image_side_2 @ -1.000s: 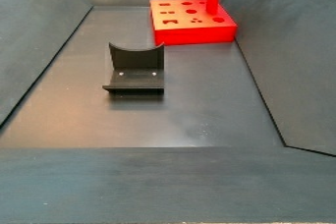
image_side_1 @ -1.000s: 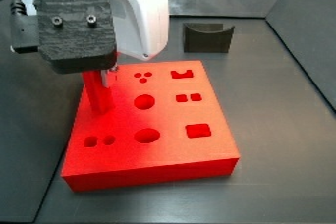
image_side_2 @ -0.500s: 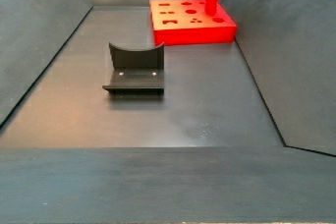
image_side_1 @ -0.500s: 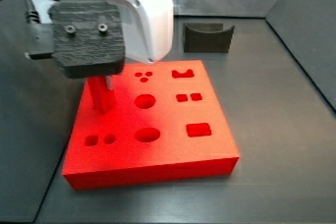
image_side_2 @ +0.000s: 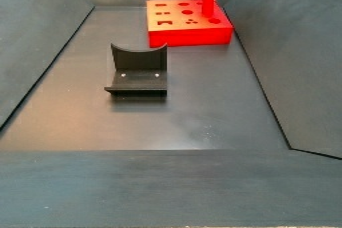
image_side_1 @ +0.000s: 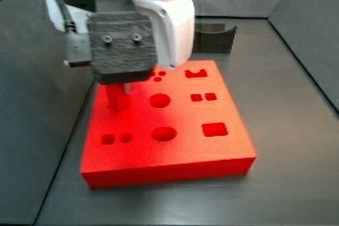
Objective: Pick up the star object. Move up. Place the star object on the fixture. Regrasp the star object. Move to above the board. Insert the star object.
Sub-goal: Insert the star object.
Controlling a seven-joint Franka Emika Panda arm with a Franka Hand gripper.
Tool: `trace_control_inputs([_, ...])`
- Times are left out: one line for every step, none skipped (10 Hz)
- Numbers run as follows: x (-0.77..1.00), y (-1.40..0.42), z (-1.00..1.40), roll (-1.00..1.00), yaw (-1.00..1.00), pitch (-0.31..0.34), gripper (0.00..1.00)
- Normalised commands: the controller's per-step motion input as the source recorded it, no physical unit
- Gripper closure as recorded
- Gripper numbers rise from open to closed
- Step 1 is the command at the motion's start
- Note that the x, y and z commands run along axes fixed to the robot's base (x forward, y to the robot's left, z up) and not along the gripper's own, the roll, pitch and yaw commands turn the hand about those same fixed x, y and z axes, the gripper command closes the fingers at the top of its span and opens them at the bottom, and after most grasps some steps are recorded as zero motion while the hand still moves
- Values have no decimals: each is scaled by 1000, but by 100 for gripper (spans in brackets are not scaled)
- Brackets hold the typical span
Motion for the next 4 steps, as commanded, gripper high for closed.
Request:
trace_control_inputs([394, 0, -900, 160, 0, -43, 100])
trace_control_inputs([-77, 0, 0, 0, -6, -74, 100])
trace_control_inputs([-51, 0, 0, 0, 0, -10, 100])
trace_control_inputs([0, 0, 0, 0, 0, 0, 100])
